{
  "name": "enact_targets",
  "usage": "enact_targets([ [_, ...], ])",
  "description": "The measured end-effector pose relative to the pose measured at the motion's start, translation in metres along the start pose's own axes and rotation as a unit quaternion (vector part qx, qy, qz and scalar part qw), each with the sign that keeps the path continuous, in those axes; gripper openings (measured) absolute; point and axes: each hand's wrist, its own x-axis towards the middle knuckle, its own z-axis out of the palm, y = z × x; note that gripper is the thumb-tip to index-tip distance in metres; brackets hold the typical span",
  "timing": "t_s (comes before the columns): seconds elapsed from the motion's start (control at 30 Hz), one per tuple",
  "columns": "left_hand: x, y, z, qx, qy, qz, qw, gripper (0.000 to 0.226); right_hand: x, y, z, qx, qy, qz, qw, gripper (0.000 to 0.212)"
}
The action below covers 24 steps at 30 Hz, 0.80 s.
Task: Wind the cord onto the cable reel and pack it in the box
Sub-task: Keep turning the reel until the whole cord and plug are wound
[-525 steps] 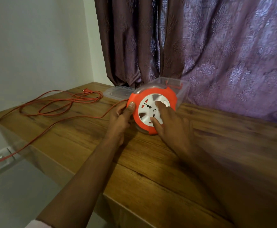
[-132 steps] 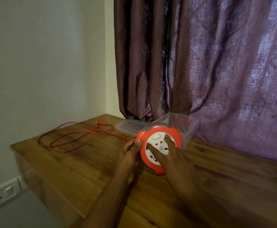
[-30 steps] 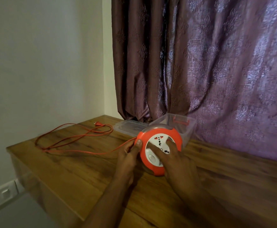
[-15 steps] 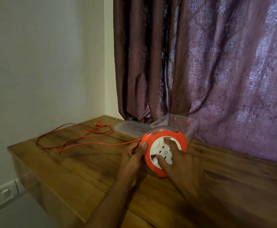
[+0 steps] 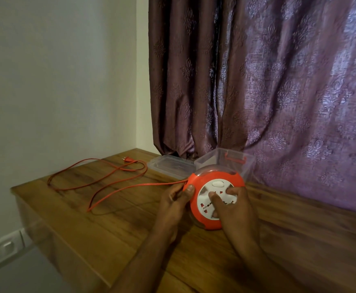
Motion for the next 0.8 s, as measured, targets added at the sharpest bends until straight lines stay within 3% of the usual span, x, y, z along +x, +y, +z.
enact_targets([
  [0.13,0.001,-0.001,-0.003,-0.006,0.016,0.000,1.000,0.020,-0.002,-0.002,0.003,0.159,-0.043,0.068,0.984,0.035],
  [0.2,0.002,0.000,-0.003,-0.013,0.023,-0.003,1.000,0.021,-0.002,-0.004,0.002,0.152,-0.059,0.055,0.985,0.033],
  [0.33,0.002,0.001,-0.004,-0.037,0.035,0.008,0.999,0.021,-0.005,-0.007,-0.005,-0.014,-0.028,-0.072,0.997,0.034],
  [0.43,0.004,0.001,-0.006,-0.055,0.048,0.012,0.997,0.025,-0.011,-0.009,-0.009,-0.152,0.023,-0.228,0.961,0.047],
  [0.5,0.004,0.001,-0.008,-0.057,0.052,0.005,0.997,0.025,-0.014,-0.008,-0.006,-0.233,0.001,-0.285,0.930,0.060],
  [0.63,0.004,-0.001,-0.008,-0.052,0.040,-0.006,0.998,0.033,-0.011,0.002,-0.004,-0.311,-0.046,-0.306,0.899,0.081],
  [0.8,0.005,-0.002,-0.008,-0.044,0.035,-0.005,0.998,0.037,-0.007,0.000,-0.010,-0.315,-0.040,-0.301,0.899,0.070],
])
